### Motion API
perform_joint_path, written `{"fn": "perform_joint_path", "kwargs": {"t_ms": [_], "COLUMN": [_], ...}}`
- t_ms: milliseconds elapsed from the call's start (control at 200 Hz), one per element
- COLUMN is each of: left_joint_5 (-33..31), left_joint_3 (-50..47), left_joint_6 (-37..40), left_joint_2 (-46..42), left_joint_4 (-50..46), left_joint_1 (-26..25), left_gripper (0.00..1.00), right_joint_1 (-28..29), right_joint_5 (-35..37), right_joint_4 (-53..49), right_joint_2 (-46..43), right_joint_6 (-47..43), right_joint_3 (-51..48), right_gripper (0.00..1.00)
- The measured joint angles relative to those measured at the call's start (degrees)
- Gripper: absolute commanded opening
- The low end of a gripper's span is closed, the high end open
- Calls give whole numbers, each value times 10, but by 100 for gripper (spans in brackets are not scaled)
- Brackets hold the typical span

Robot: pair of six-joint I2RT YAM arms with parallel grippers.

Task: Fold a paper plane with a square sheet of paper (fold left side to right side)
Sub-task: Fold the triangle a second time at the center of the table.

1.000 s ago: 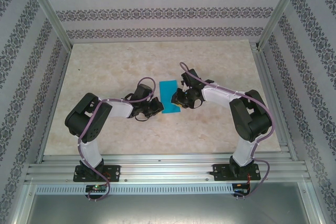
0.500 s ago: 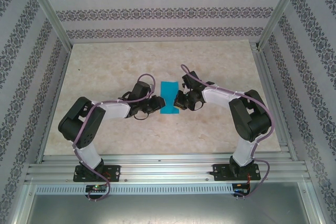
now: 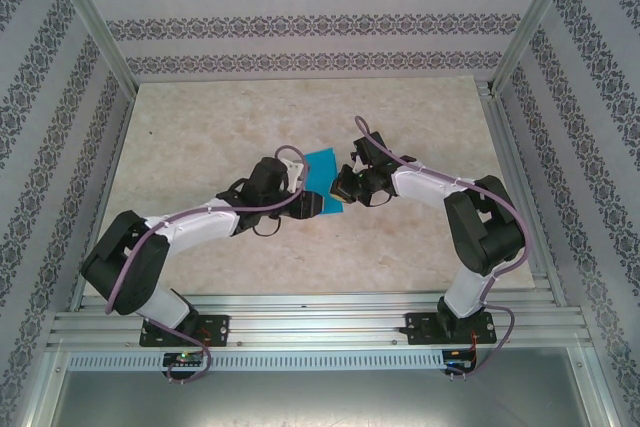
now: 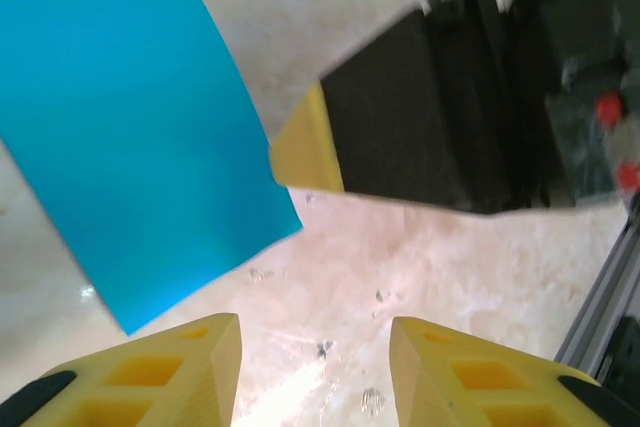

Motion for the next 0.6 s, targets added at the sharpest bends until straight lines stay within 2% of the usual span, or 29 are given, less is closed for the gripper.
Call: {"fn": "perform_joint_path", "kwargs": {"t_ms": [200,599], "left_joint_5": [-7,-54], "left_joint_3": [-1,10], "left_joint_6": [40,45], "left_joint_2": [36,94], "left_joint_4": [5,35], "left_joint_1": [-33,-34], "left_gripper": [50,54], "right_joint_1": [0,0], "right_joint_5": [-10,-16], "right_joint_4": [2,1], "right_joint_2": [0,0], "right_joint_6": [9,13], "right_joint_3": [0,0], "right_gripper": [0,0]}}
